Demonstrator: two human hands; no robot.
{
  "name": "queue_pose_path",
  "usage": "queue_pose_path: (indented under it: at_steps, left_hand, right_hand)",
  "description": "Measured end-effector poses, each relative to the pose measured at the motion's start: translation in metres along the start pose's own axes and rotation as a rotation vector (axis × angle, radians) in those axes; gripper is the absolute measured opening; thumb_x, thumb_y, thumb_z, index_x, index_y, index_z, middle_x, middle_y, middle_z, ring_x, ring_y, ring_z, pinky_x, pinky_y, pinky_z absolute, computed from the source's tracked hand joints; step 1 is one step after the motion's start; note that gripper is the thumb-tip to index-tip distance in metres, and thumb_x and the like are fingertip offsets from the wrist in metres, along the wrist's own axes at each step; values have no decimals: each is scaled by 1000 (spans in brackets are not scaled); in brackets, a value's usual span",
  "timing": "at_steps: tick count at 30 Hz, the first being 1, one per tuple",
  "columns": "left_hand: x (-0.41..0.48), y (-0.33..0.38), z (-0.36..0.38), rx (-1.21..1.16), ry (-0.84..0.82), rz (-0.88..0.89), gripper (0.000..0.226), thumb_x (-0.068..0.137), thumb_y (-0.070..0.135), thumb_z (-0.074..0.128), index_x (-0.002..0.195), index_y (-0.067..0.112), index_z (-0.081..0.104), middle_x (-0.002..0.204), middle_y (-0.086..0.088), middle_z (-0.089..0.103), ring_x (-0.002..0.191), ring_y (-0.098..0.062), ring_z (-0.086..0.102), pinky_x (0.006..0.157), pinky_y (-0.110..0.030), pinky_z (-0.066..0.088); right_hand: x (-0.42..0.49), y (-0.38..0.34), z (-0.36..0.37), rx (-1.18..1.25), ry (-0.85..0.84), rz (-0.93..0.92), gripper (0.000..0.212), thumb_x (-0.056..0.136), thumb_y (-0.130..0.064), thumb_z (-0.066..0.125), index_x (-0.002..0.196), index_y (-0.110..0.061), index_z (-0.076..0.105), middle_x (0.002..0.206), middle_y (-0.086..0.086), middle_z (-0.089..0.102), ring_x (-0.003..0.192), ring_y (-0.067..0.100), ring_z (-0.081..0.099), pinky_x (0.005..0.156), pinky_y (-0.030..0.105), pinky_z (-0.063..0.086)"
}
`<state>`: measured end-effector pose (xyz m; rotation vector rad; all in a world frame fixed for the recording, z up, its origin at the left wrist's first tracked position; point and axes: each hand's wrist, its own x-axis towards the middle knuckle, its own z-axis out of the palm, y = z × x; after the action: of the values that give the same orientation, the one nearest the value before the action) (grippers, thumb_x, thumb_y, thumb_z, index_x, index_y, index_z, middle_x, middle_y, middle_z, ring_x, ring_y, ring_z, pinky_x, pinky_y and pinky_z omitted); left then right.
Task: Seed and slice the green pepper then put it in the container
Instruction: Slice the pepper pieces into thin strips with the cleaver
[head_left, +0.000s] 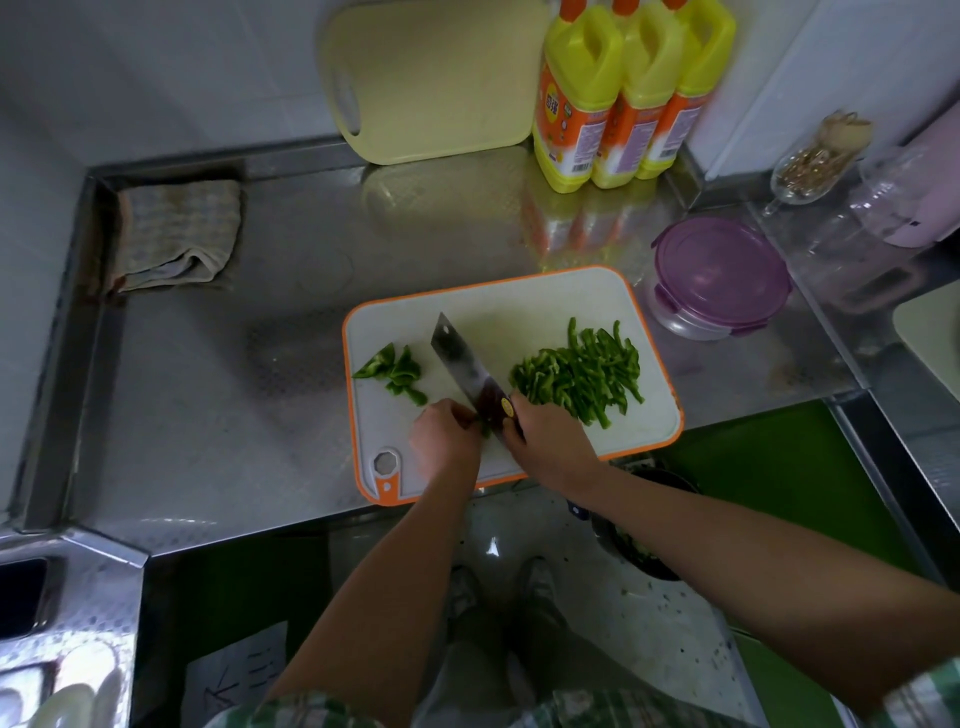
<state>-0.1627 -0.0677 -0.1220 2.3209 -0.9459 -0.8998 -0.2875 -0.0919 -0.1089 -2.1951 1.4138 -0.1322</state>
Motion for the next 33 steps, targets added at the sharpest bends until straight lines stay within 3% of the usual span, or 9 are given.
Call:
queue_pose_path:
  at_steps: [10,18,23,29,33]
  left_hand:
    - [-1,2,0,-7,8,-18,14,86,10,63,96,14,73,98,-5,72,93,-21,65,82,-32,53]
    - [0,2,-1,1,6,-28,13,85,13,66,95,15,74,97,-3,72,93,-21,64,77,-29,48]
    - [3,3,-1,27,-13,-20,11,84,15,67,93,15,73,96,-3,71,93,-22,64,78,-30,49]
    - [7,4,-4,62,-62,-7,12,84,17,69,95,16,74,99,-4,72,96,-23,64,73,-25,42]
    - [6,3,-7,83,-14,0,14,90,18,59,97,11,68,98,-9,70,92,-26,62,71,-28,43]
  right_hand:
    - [-2,-10,1,-37,-42,45,17,100,-21,39,100,-8,50,72,2,47,64,21,47,59,31,33]
    - [0,-13,7,-45,1,30,17,101,-20,39,101,-8,50,71,1,47,68,26,57,57,29,30]
    - [10,-11,4,-27,29,32,21,101,-23,39,106,-7,51,79,11,61,73,31,60,58,32,34]
    - [15,15,-7,-14,82,147,23,101,-23,39,107,-4,51,72,8,53,58,24,50,46,30,28]
    - [9,6,-3,60,81,92,19,100,-22,41,100,-5,51,68,4,51,56,20,47,45,28,29]
